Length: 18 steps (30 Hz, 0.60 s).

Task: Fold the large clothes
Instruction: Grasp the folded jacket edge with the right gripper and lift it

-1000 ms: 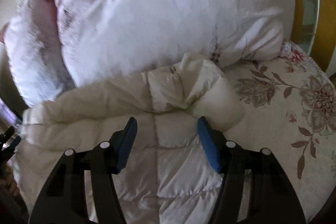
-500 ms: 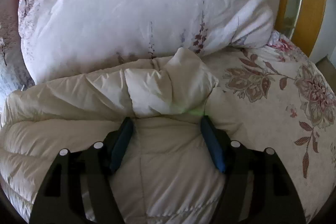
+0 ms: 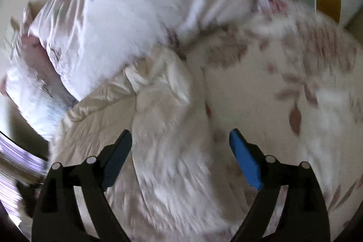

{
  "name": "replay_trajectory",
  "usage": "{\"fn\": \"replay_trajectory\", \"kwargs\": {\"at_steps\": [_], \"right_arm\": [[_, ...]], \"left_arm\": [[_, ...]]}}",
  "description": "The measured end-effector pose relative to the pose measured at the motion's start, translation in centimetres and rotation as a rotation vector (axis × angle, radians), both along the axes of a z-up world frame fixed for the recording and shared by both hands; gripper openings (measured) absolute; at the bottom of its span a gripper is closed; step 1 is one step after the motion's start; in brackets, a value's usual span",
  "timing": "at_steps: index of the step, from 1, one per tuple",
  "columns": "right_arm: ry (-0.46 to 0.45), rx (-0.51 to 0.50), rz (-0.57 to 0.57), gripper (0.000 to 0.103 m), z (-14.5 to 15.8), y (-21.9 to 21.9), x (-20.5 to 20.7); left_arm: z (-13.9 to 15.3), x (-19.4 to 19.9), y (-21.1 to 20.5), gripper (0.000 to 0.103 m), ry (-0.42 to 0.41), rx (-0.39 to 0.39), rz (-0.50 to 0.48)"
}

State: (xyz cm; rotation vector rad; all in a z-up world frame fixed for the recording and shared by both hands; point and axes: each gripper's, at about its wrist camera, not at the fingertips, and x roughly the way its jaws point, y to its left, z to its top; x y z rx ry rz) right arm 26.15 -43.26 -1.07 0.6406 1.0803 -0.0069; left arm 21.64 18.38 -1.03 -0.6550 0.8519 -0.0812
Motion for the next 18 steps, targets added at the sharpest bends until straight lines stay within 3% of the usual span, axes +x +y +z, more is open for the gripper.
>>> {"fn": "replay_trajectory", "kwargs": {"at_steps": [5, 10, 18], "right_arm": [[0.08, 0.135, -0.046, 0.087, -1.9, -1.8, -3.1], [0.115, 0.244, -0.075, 0.087, -3.2, -2.5, -5.3], [0.155, 0.471, -0.063, 0.075, -4.5, -0.9, -6.6]], "left_arm": [[-1.7, -3.0, 1.3, 0.084, 0.055, -0.108, 0.008], [-2.9, -5.4, 0.8, 0.083, 0.082, -0.168, -0.002], [-3.8, -7.8, -2.1, 0.083, 0.098, -0.309, -0.012]]}}
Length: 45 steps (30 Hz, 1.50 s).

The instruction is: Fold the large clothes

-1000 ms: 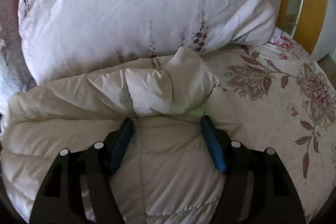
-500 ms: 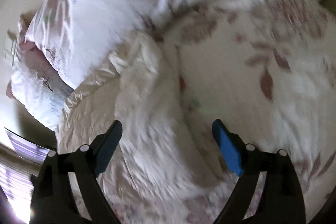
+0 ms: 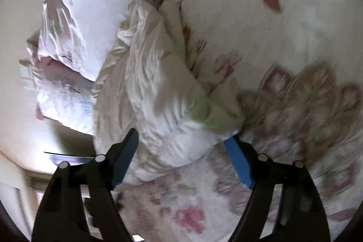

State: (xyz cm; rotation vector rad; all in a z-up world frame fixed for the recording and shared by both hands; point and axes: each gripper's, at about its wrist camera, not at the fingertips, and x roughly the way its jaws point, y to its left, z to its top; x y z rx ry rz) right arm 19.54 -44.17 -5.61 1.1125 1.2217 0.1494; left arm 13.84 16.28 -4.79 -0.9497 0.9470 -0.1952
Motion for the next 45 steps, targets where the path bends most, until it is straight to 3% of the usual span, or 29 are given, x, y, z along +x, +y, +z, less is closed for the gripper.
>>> {"fn": "replay_trajectory", "kwargs": {"at_steps": [3, 8, 10, 13, 16, 19, 27, 32, 33, 35, 38, 39, 42, 45], "right_arm": [[-0.014, 0.013, -0.045, 0.067, -0.3, 0.4, 0.4], [-0.025, 0.012, -0.069, 0.039, -0.9, 0.4, 0.5], [-0.042, 0.013, -0.067, 0.032, -0.8, 0.4, 0.2], [-0.067, 0.025, -0.061, 0.024, -0.5, 0.0, -0.4], [-0.095, 0.027, -0.04, 0.021, 0.4, 0.3, -0.7], [-0.128, 0.028, -0.002, 0.019, 1.5, 1.0, -1.0], [-0.224, 0.026, 0.226, 0.018, 4.4, 4.9, -4.5], [-0.217, -0.044, 0.392, 0.02, 4.5, 8.1, -8.0], [-0.205, -0.098, 0.431, 0.023, 4.7, 8.7, -8.5], [-0.181, -0.203, 0.45, 0.045, 5.3, 9.1, -8.7], [-0.185, -0.409, 0.411, 0.068, 7.3, 8.8, -8.4], [-0.207, -0.525, 0.37, 0.068, 8.5, 8.6, -8.3], [-0.296, -0.72, 0.314, 0.067, 11.2, 9.8, -7.6], [-0.413, -0.731, 0.373, 0.062, 13.0, 13.9, -6.5]], "left_arm": [[-0.3, 0.1, -0.8, 0.081, -0.002, -0.054, 0.033], [-0.9, 0.7, -0.5, 0.069, -0.01, -0.091, 0.122], [-1.5, 1.0, -0.4, 0.05, -0.006, -0.108, 0.142], [-2.5, 1.2, 0.0, 0.03, -0.004, -0.142, 0.164], [-2.7, 1.3, 0.5, 0.019, -0.022, -0.161, 0.182], [-2.0, 0.9, 1.4, 0.014, -0.053, -0.161, 0.199], [0.7, -4.7, 6.0, 0.012, -0.115, -0.119, 0.268], [1.1, -8.7, 8.1, 0.012, -0.107, -0.079, 0.32], [1.1, -9.1, 8.3, 0.012, -0.102, -0.063, 0.32], [0.9, -9.2, 8.3, 0.013, -0.099, -0.052, 0.303], [0.8, -8.9, 8.0, 0.016, -0.1, -0.006, 0.289], [1.0, -8.9, 7.8, 0.021, -0.11, 0.016, 0.286], [1.3, -8.8, 7.2, 0.041, -0.126, 0.072, 0.278], [1.3, -9.0, 6.7, 0.054, -0.139, 0.107, 0.277]]}}
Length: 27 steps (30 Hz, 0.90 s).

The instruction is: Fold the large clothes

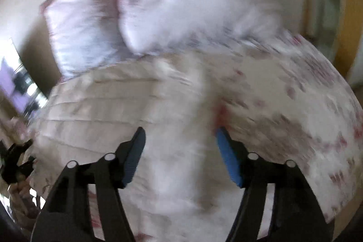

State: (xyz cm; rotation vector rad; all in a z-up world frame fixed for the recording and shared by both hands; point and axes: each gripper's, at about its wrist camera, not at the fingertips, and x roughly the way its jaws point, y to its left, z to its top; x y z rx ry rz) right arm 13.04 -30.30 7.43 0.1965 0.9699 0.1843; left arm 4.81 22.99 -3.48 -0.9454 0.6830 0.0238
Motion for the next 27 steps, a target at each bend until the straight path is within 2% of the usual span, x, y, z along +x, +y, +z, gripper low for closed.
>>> {"fn": "replay_trajectory", "kwargs": {"at_steps": [2, 5, 10, 23, 27], "right_arm": [[-0.032, -0.024, 0.089, 0.06, 0.4, 3.4, 0.4], [-0.061, -0.086, 0.193, 0.058, 0.0, 9.0, 1.3], [-0.071, -0.155, 0.232, 0.058, -1.4, 13.9, 2.9], [-0.079, -0.188, 0.214, 0.058, -2.4, 15.7, 3.7], [-0.043, -0.216, 0.221, 0.058, -3.8, 16.4, 4.3]], "left_arm": [[-0.1, -0.1, -0.3, 0.061, -0.001, 0.02, 0.0], [-0.3, 0.0, -0.9, 0.062, 0.0, 0.036, -0.013], [-0.4, 0.0, -1.4, 0.064, 0.002, 0.056, -0.024], [-0.8, 0.1, -1.4, 0.066, -0.009, 0.056, -0.019], [-0.8, 0.6, -1.6, 0.066, -0.007, 0.069, -0.025]]}}
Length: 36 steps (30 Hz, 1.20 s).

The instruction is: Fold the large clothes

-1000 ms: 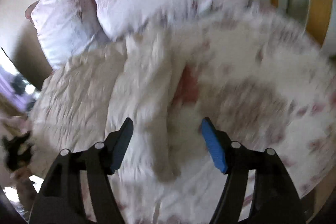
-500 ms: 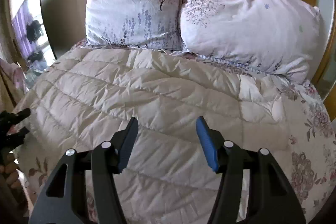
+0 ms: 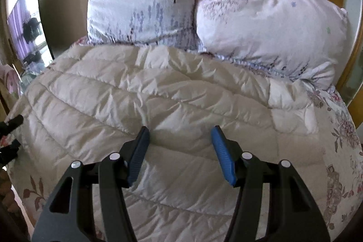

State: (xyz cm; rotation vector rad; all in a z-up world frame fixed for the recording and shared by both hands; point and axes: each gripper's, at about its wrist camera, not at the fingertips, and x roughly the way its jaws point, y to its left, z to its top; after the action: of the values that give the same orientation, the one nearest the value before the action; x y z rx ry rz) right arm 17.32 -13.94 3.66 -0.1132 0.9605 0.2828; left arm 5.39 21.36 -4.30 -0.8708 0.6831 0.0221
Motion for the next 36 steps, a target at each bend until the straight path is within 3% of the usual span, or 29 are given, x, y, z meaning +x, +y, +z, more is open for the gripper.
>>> {"fn": "replay_trajectory", "kwargs": {"at_steps": [9, 20, 27, 32, 36], "right_arm": [[0.036, -0.052, 0.021, 0.064, -2.9, 1.3, 0.8], [-0.005, -0.168, 0.054, 0.065, -3.4, 3.1, 0.2], [-0.011, -0.175, 0.058, 0.066, -3.6, 3.1, 0.0], [-0.013, -0.173, 0.059, 0.066, -3.6, 3.1, 0.1], [-0.013, -0.173, 0.059, 0.066, -3.6, 3.1, 0.0]], "left_arm": [[-0.2, 1.0, 0.0, 0.066, 0.004, 0.005, 0.025], [-0.3, 1.9, 0.3, 0.067, -0.017, 0.011, 0.095], [-0.3, 2.8, 0.3, 0.067, 0.012, 0.033, 0.116], [-0.5, 3.1, 0.7, 0.067, -0.013, -0.008, 0.098], [-0.2, 3.3, 0.4, 0.055, -0.033, -0.004, 0.056]]}}
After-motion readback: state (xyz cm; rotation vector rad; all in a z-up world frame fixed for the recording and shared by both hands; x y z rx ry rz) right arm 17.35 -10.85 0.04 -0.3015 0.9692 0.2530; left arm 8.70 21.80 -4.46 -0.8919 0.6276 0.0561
